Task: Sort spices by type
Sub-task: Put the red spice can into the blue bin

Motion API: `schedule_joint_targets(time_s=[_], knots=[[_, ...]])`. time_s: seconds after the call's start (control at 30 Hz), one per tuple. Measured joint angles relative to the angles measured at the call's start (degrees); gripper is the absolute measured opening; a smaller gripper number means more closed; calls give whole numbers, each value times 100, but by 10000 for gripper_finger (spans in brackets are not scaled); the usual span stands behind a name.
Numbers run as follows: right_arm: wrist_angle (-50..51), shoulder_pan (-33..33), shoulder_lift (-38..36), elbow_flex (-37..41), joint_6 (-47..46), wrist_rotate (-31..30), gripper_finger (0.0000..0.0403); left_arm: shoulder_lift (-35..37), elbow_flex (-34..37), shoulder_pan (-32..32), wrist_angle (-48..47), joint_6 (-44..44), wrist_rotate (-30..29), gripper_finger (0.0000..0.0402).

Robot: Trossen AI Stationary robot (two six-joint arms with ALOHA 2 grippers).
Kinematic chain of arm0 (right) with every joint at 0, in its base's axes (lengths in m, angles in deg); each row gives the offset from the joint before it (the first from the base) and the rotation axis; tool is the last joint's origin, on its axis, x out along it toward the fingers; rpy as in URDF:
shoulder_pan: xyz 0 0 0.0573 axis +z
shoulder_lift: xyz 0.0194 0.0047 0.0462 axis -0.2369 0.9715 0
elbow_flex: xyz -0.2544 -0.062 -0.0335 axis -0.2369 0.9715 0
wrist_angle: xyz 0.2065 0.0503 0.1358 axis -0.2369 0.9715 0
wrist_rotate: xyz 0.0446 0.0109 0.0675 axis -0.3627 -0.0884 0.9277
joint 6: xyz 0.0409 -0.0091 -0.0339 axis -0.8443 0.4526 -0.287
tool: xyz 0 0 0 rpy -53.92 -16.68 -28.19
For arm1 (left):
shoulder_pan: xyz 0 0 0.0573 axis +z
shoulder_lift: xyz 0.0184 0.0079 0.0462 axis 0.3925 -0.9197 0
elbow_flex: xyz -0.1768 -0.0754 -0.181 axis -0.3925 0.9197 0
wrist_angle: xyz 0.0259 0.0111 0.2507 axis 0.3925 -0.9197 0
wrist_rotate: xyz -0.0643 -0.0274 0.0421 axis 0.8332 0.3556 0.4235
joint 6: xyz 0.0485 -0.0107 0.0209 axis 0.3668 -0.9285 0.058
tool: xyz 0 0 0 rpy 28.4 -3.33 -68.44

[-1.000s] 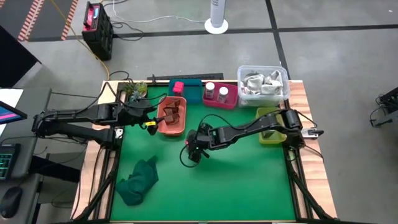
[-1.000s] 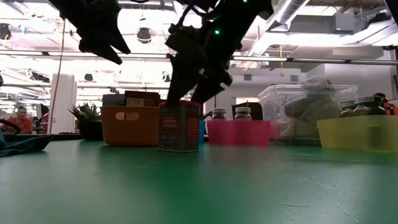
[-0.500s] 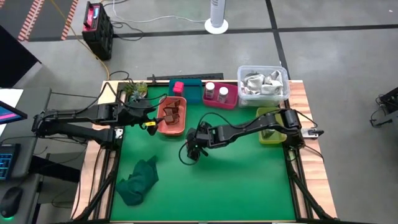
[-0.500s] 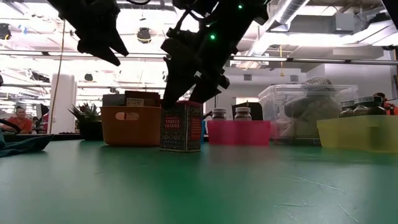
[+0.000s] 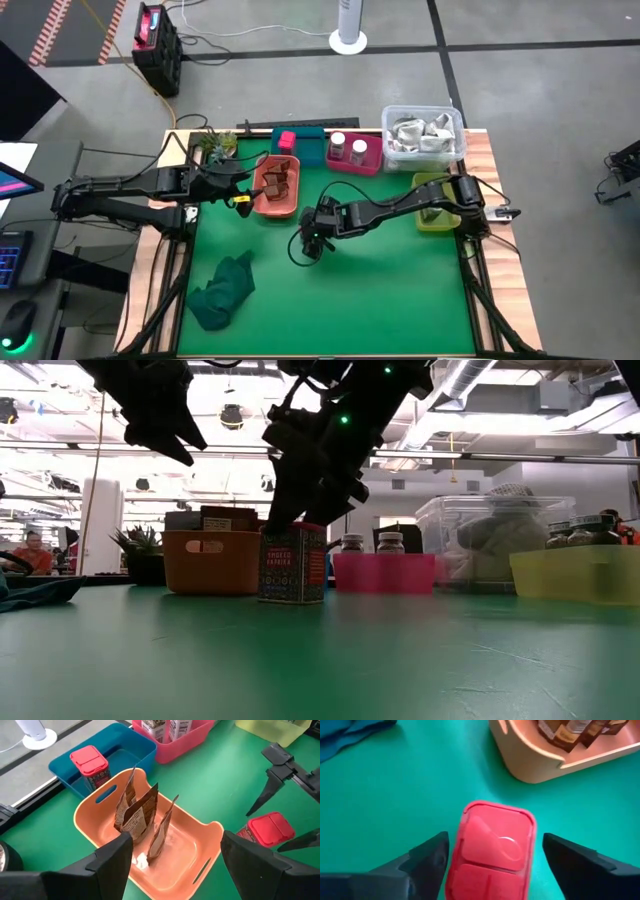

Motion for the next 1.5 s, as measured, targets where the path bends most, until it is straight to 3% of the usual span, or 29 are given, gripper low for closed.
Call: schedule_joint_targets(time_s=[0.4,0.8,1.1,1.33,1.5], knots=[[26,2,-2,0,105,71,277,0,2,0,-1,2,0,286],[341,-90,-27,-7,169,345,270,0,2,0,64,-509,35,286],[711,-451,-95,-11,525,932,269,0,2,-31,953,-420,643,286],[1156,-944,-440,22,555,1284,269,6,113,-623,1385,-64,401,286],[1279,-1165,-609,11,552,1291,269,39,717,-1122,1887,-559,84,286]])
